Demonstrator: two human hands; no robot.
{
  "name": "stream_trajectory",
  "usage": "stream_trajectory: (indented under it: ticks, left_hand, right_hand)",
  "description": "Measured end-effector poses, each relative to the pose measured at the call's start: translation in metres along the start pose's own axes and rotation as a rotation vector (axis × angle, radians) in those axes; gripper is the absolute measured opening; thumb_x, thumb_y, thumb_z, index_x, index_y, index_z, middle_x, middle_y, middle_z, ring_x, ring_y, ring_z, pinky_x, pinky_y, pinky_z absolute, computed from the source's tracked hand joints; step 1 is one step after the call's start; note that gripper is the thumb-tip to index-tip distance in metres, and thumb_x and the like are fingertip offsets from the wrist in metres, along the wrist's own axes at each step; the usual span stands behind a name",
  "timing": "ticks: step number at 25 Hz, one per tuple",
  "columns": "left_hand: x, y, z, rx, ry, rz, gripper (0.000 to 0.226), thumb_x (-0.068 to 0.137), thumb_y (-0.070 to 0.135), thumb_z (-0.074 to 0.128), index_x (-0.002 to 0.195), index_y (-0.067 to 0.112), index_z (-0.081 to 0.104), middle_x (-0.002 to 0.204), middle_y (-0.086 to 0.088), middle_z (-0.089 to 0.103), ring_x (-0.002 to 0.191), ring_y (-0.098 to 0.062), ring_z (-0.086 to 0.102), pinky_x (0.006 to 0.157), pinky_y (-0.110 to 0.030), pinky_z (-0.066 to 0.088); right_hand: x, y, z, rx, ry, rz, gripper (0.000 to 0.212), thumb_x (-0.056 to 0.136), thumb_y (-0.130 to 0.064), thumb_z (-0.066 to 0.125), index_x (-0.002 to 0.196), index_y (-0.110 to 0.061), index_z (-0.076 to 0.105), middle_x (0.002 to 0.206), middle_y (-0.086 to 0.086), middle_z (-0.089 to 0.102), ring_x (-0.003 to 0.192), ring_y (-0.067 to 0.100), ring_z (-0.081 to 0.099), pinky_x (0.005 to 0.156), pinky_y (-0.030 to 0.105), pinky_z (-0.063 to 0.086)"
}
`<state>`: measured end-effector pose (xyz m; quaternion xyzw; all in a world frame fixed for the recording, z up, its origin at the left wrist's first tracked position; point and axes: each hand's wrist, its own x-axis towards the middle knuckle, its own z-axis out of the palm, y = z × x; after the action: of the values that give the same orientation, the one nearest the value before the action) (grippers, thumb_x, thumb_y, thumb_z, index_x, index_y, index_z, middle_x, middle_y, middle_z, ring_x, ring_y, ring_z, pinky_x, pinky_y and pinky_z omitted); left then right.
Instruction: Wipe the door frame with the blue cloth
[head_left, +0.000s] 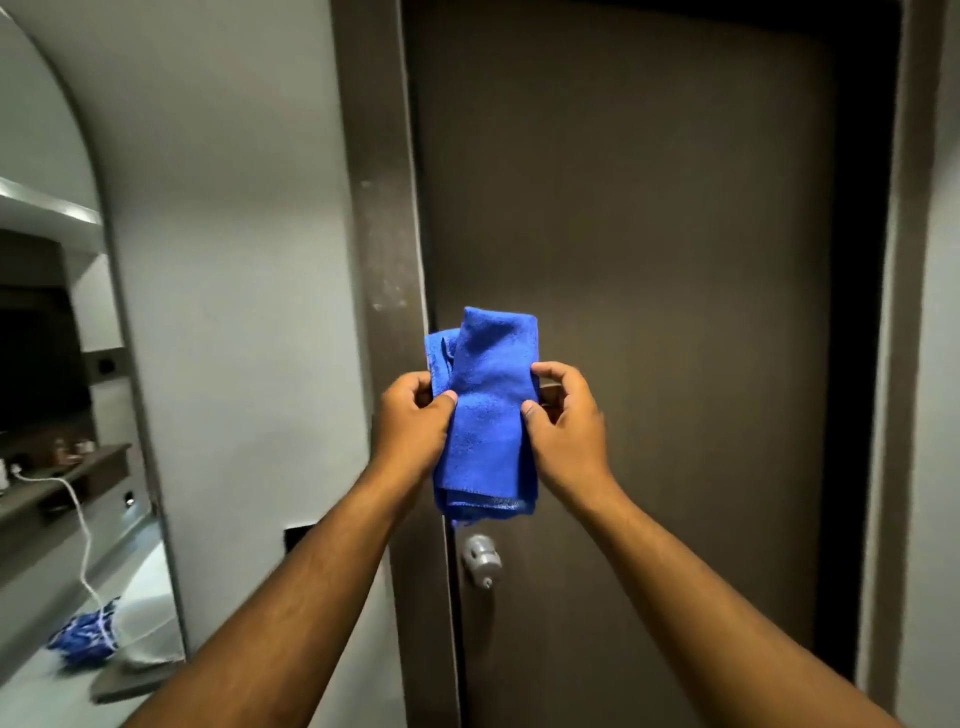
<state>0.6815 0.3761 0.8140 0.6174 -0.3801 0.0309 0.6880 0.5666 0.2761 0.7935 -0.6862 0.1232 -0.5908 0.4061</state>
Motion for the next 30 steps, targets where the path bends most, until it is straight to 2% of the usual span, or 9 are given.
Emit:
stream_trajectory:
  ticks: [5,9,12,14,17,21,23,25,30]
  left_hand:
    - [0.045,-0.001,-0.046,0.157,0.214,0.053,0.006,0.082,0.018,0.06,0.085,0.018,0.065,0.082,0.001,0.071,0.074,-0.018,0.066,0.064,-0.032,0.053]
    - [0.076,-0.021,-0.059,0.276,0.262,0.056,0.005,0.083,0.014,0.063,0.087,0.017,0.064,0.083,0.003,0.069,0.076,-0.018,0.064,0.058,-0.022,0.044]
    - [0.09,-0.039,-0.064,0.24,0.258,-0.009,0.01,0.082,0.014,0.067,0.093,0.015,0.065,0.088,-0.002,0.071,0.082,-0.021,0.067,0.065,-0.027,0.051]
    - [0.092,-0.048,-0.067,0.234,0.239,0.008,0.015,0.081,0.015,0.07,0.094,0.017,0.065,0.087,0.0,0.072,0.082,-0.019,0.068,0.068,-0.028,0.054]
    - [0.094,-0.046,-0.082,0.408,0.255,0.113,0.024,0.078,0.02,0.073,0.1,0.019,0.064,0.084,0.006,0.067,0.074,-0.014,0.064,0.065,-0.022,0.048]
    - [0.11,-0.032,-0.116,0.806,0.412,0.422,0.043,0.079,0.024,0.069,0.12,0.015,0.06,0.119,-0.011,0.063,0.106,-0.032,0.059,0.087,-0.042,0.049]
    - [0.124,-0.028,-0.131,1.046,0.429,0.552,0.053,0.078,0.027,0.071,0.127,0.012,0.058,0.132,-0.019,0.059,0.122,-0.041,0.053,0.091,-0.05,0.048]
    - [0.138,-0.031,-0.142,1.228,0.377,0.606,0.064,0.082,0.036,0.066,0.138,0.01,0.049,0.147,-0.022,0.046,0.136,-0.044,0.039,0.102,-0.054,0.041]
    - [0.18,-0.045,-0.159,1.338,0.357,0.681,0.072,0.091,0.06,0.021,0.15,0.017,0.026,0.16,-0.017,0.016,0.148,-0.037,0.011,0.118,-0.052,0.013]
  right_hand:
    - [0.038,-0.003,0.071,-0.174,-0.08,-0.226,0.035,0.086,-0.007,0.053,0.119,-0.02,0.056,0.112,0.002,0.064,0.099,0.022,0.058,0.089,0.039,0.049]
    - [0.053,0.015,0.106,-0.535,-0.072,-0.386,0.036,0.088,-0.019,0.055,0.124,-0.02,0.055,0.105,0.006,0.061,0.09,0.025,0.053,0.076,0.04,0.05]
    - [0.057,0.024,0.127,-0.822,0.022,-0.524,0.028,0.074,-0.013,0.075,0.1,-0.009,0.066,0.089,0.011,0.064,0.069,0.026,0.055,0.054,0.036,0.048]
    - [0.054,0.028,0.137,-0.972,0.049,-0.611,0.031,0.062,-0.006,0.081,0.091,-0.004,0.07,0.094,0.014,0.069,0.068,0.029,0.061,0.05,0.035,0.051]
    - [0.051,0.032,0.155,-1.085,-0.004,-0.666,0.034,0.072,-0.001,0.069,0.105,0.006,0.067,0.125,0.025,0.061,0.11,0.042,0.061,0.083,0.046,0.056]
    - [0.05,0.038,0.174,-1.052,-0.066,-0.698,0.048,0.088,-0.006,0.036,0.133,0.005,0.046,0.144,0.027,0.039,0.134,0.039,0.039,0.112,0.049,0.031]
    - [0.054,0.038,0.18,-0.985,-0.117,-0.682,0.057,0.086,-0.017,0.039,0.139,0.003,0.039,0.149,0.024,0.031,0.137,0.038,0.033,0.114,0.048,0.018]
    - [0.064,0.035,0.183,-0.962,-0.13,-0.698,0.067,0.086,-0.033,0.042,0.143,0.0,0.032,0.152,0.021,0.026,0.141,0.036,0.025,0.113,0.047,0.017]
    - [0.109,0.016,0.194,-0.988,0.008,-0.726,0.067,0.094,-0.044,0.033,0.147,-0.005,0.021,0.156,0.017,0.021,0.145,0.031,0.017,0.114,0.047,0.017]
